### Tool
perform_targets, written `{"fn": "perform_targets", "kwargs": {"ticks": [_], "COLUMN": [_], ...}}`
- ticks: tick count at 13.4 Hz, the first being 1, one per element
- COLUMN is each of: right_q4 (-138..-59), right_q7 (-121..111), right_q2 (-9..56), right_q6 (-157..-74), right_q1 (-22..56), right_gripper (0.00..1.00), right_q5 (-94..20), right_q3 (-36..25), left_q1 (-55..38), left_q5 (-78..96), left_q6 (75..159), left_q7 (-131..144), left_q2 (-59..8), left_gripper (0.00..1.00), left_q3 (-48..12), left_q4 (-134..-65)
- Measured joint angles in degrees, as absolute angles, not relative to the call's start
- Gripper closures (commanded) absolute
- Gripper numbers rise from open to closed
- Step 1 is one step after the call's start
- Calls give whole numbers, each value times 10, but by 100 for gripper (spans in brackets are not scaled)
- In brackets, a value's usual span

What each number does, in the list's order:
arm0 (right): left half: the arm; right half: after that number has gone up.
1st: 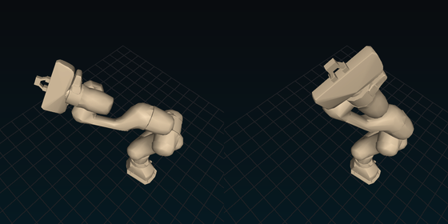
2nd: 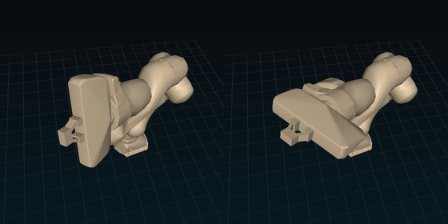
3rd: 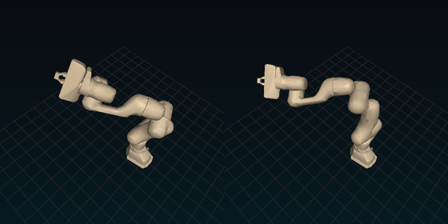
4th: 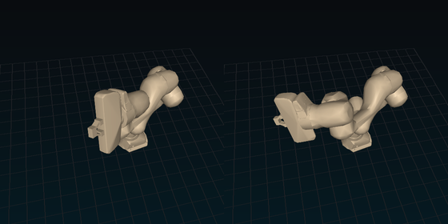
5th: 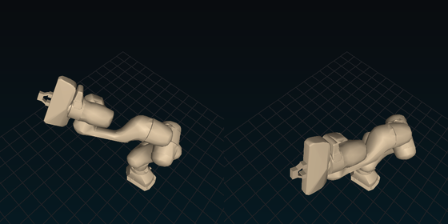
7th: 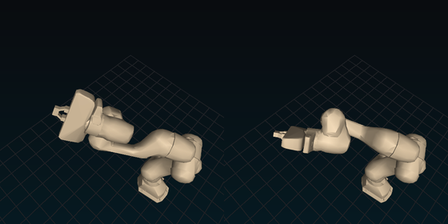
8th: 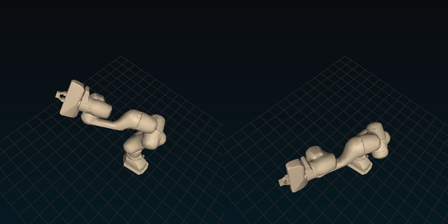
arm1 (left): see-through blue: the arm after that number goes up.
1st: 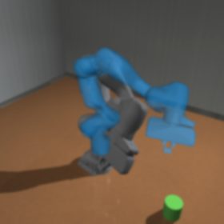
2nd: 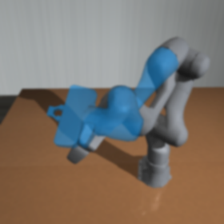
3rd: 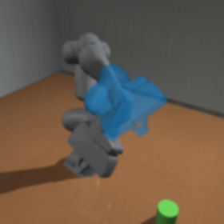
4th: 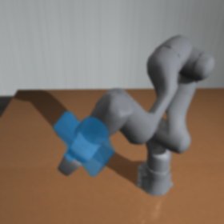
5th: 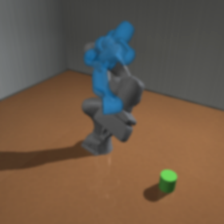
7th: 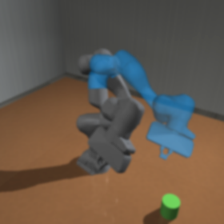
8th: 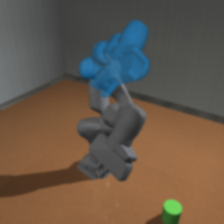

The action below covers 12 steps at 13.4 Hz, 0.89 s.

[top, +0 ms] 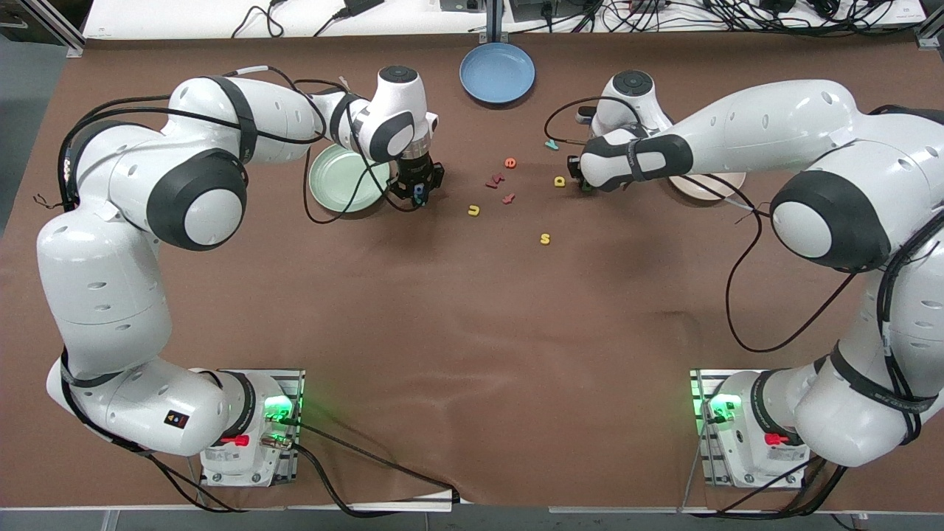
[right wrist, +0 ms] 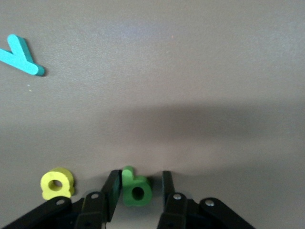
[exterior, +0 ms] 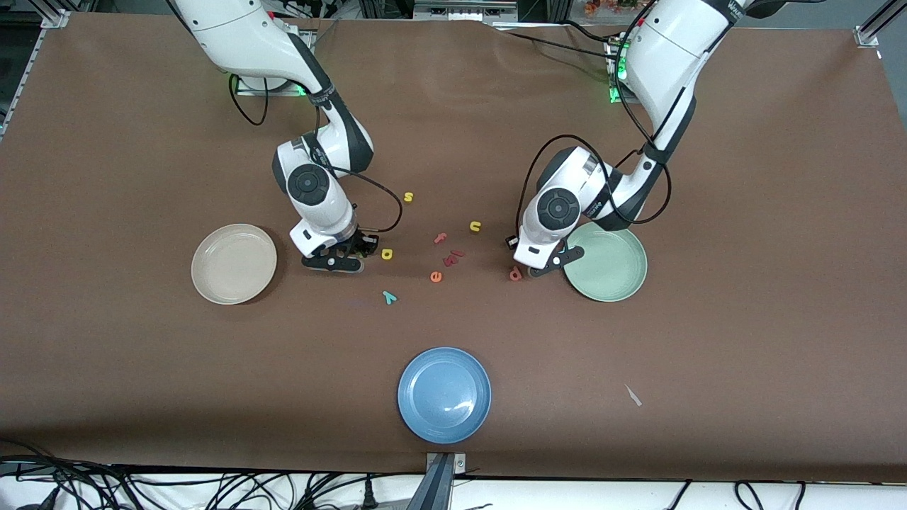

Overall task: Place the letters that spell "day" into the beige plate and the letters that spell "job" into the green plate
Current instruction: 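Grasp the teal piece with the left gripper while the right gripper grasps b, then place the teal piece on the green plate while the right gripper places b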

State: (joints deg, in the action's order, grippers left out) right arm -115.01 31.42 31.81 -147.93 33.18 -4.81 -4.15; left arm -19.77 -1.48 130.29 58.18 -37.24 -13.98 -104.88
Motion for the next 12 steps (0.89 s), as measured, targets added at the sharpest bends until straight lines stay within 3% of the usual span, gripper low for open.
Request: {"fn": "perform_targets", "kwargs": {"ticks": [5, 8, 12], "right_q4": [-1145, -1140, -1103], "right_q7": [314, 314, 261], "right_q2": [318, 318, 301], "right_q6": [-1480, -1473, -1376], "right_q1": [332, 331, 329], "right_gripper": [100, 100, 100], "right_q5": [-56, -56, -56], "right_q3": [-37, -37, -75], "left_q1": [-194, -193, -166], "left_q5": [-15, -15, -17], "left_q6": [1300, 1286, 1193], "left_q7": [587, 587, 534], "left_q2": [-371, -367, -331], "left_gripper": [100, 100, 100], "left_q3": [-140, -139, -137], "left_q4": [-1047, -1041, -1007]}}
